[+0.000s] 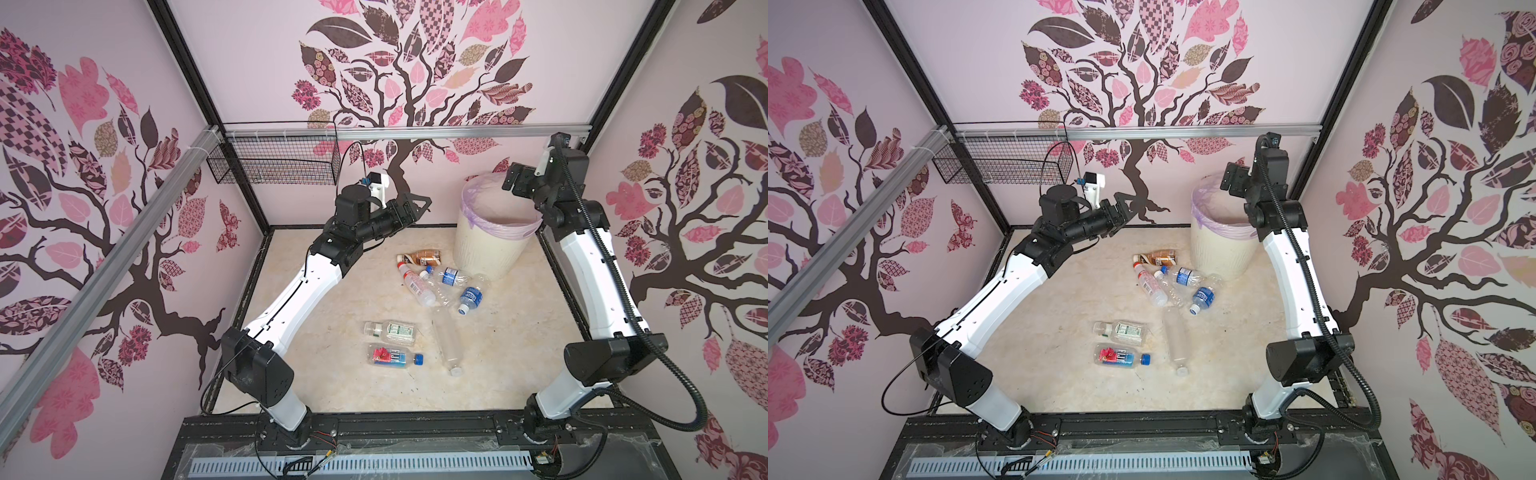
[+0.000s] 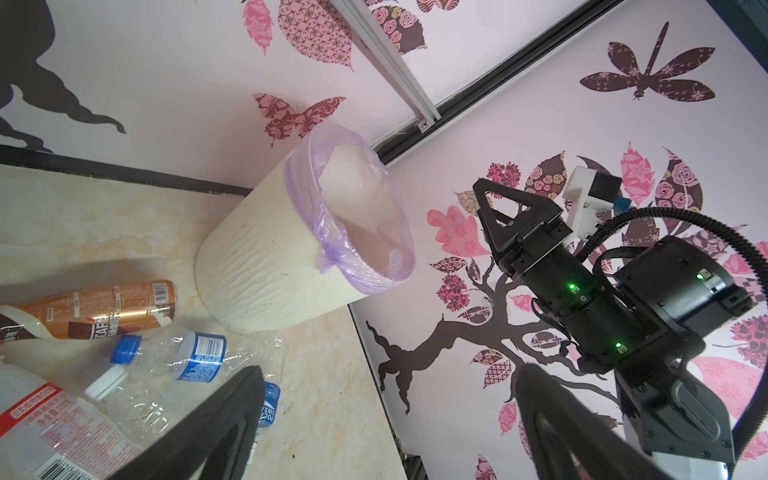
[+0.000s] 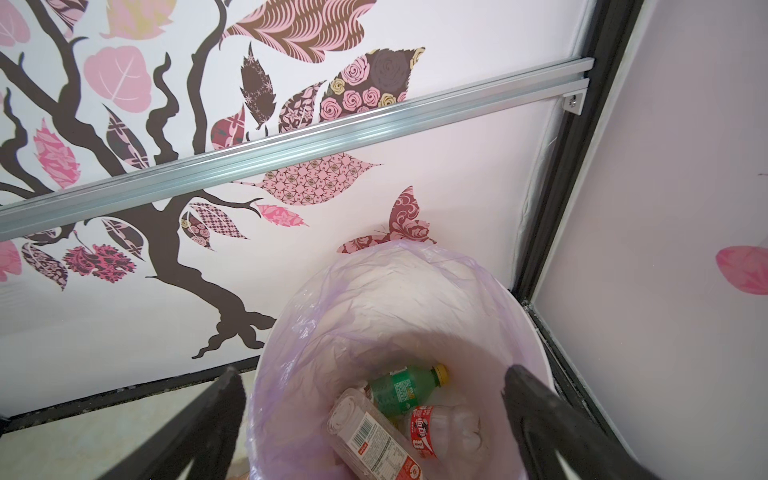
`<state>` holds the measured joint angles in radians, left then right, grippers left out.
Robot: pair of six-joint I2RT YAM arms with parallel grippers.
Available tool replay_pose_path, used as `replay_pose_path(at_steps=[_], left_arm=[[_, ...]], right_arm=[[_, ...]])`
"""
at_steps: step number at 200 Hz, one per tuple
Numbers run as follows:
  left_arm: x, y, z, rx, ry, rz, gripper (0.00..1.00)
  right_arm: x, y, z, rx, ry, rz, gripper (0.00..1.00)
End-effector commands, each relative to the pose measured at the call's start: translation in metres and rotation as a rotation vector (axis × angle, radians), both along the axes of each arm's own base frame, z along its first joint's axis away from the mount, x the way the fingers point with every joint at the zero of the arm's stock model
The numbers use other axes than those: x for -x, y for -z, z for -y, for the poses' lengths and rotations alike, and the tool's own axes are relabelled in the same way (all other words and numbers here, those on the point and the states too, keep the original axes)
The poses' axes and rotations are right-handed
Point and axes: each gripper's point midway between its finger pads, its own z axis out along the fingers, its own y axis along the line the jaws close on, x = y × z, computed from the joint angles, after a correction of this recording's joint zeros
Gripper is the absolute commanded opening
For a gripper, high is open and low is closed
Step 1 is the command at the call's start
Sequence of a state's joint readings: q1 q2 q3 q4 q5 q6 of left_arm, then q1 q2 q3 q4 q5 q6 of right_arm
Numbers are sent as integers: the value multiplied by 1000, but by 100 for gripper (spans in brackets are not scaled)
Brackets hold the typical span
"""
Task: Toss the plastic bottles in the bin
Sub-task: 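Open the right gripper over the bin to drop the green-label bottle, then move the right gripper back beside the bin while the left gripper lowers toward the bottles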
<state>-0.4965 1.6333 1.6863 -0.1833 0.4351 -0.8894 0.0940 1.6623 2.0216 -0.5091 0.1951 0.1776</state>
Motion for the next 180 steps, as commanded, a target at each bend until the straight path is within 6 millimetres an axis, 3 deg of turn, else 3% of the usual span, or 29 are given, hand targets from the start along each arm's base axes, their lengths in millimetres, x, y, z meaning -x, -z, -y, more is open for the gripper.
replay_pose_path(at_steps=[1,27,57,101,152,180], left_arm=[[5,12,0,-25,8,-26,98],[7,28,-3,-62,1,-67,98],[13,49,-12,-130,-26,-120,98],[18,89,-44,-167,-117,-276,98],[38,167,-99,-253,-306,-559,98],[61,204,-115,-238,-375,-698,98]], right_arm=[[17,-20,-6,-34,-31,49,100],[21,-15,-23,-31,-63,50,99],[26,-2,-63,28,-126,24,100],[43,26,-95,38,-196,-8,99],[74,73,-147,167,-294,-62,100],[91,107,-171,264,-332,-98,100]])
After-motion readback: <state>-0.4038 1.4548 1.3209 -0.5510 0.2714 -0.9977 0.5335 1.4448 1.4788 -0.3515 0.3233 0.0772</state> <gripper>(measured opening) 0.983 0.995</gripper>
